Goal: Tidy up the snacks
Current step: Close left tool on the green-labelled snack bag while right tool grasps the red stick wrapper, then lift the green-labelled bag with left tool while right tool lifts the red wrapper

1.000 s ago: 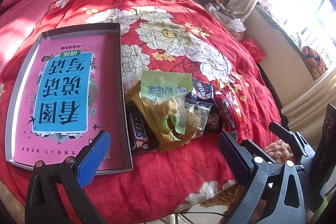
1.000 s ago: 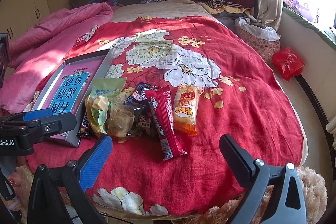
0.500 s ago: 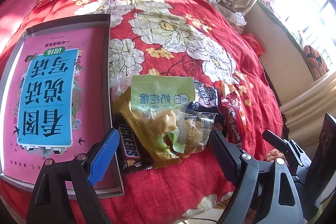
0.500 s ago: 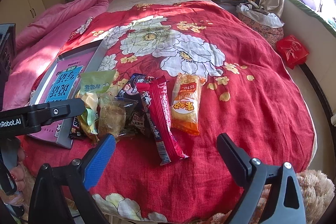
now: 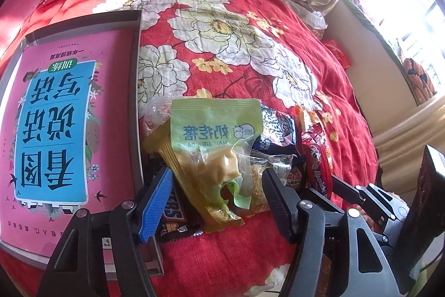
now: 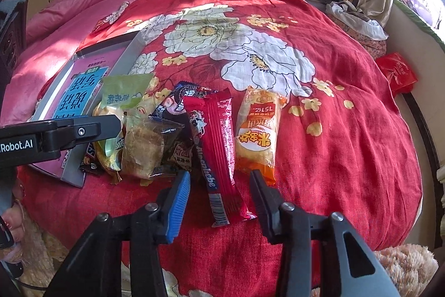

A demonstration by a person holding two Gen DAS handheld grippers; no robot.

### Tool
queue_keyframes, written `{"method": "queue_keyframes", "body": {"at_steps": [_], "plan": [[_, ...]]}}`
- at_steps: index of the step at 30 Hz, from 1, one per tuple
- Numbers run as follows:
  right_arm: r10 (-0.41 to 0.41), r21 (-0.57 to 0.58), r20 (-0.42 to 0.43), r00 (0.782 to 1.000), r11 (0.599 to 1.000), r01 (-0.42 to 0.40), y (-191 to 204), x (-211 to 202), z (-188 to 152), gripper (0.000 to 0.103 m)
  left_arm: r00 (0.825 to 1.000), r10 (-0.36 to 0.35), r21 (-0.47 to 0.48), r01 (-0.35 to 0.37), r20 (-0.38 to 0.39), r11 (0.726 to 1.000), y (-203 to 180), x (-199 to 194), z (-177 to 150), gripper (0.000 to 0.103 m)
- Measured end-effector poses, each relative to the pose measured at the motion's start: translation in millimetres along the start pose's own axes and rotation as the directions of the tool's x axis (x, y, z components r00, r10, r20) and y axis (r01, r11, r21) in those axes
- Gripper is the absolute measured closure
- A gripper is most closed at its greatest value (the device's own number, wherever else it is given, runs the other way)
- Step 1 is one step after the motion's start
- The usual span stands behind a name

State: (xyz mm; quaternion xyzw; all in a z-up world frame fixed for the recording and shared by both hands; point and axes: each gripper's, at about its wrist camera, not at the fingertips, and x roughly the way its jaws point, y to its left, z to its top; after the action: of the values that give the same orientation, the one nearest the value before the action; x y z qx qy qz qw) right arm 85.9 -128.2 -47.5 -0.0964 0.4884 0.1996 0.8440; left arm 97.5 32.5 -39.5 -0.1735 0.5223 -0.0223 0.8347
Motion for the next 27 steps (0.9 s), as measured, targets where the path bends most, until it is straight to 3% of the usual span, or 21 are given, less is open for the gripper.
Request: {"method": "queue_keyframes", "body": {"at_steps": [3,16,18,19,27], "plan": [[0.002,-0.005,-0.016,1.0,1.0,-0.002,-0.6,5.8,1.4,0.072,1.0,-0.002,-0.016,0.002,-0.007,1.0,2.8,3.5,1.4,0.042],[0.043,0.015,-0.024,0.999,0.999,-0.042,-5.8,12.9,3.7,0.078,0.999,-0.015,-0.08,0.012,-0.049,0.997,8.8,20.5,7.7,0.043],[0.055,0.022,-0.017,0.998,0.998,-0.054,-7.1,12.1,4.0,0.081,0.998,-0.035,-0.093,0.03,-0.048,0.995,11.4,22.2,8.3,0.059],[0.058,0.024,-0.012,0.998,0.998,-0.058,-7.4,11.1,4.2,0.081,0.998,-0.041,-0.098,0.035,-0.055,0.995,12.7,24.1,8.1,0.061],[0.119,0.037,0.026,0.993,0.992,-0.12,-8.9,4.7,5.2,0.086,0.996,-0.086,-0.095,0.083,-0.028,0.992,15.3,18.3,6.4,0.064]]}}
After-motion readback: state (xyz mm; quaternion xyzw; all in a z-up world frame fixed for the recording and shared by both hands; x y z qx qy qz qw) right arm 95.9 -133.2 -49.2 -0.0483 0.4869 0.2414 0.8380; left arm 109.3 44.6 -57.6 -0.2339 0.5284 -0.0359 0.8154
